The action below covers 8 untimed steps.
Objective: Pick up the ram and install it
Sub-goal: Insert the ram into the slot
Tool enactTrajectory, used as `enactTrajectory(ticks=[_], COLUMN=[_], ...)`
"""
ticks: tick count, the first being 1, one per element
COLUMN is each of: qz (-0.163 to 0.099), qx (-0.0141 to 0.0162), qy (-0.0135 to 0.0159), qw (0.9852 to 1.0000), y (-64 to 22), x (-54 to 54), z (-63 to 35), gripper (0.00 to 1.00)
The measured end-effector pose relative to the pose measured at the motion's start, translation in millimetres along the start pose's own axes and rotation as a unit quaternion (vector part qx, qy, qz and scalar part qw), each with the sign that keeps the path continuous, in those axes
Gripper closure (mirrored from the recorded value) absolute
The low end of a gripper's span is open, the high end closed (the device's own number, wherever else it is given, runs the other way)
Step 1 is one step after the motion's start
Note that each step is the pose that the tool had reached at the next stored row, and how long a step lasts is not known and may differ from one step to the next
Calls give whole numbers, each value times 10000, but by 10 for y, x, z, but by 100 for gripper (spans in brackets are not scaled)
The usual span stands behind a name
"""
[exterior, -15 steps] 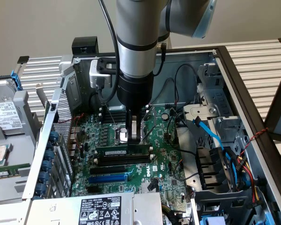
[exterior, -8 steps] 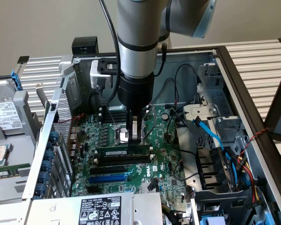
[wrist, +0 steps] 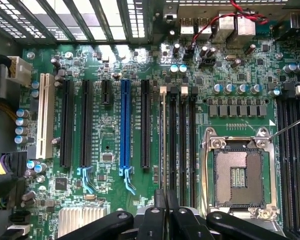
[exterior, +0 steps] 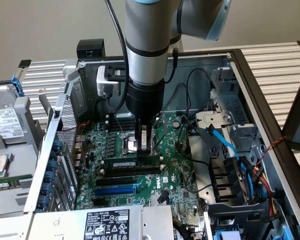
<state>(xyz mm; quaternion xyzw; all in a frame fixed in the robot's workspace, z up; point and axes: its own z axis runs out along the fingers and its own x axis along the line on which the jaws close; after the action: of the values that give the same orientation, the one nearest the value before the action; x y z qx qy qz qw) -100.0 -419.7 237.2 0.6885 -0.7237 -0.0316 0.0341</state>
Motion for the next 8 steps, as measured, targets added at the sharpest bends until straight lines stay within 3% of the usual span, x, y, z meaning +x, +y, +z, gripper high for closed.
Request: enactTrajectory(ticks=[8], qz=[0], qx=[12], qy=[1], qw=[10000], y=[-1], x=[0], z=[18], gripper=[87])
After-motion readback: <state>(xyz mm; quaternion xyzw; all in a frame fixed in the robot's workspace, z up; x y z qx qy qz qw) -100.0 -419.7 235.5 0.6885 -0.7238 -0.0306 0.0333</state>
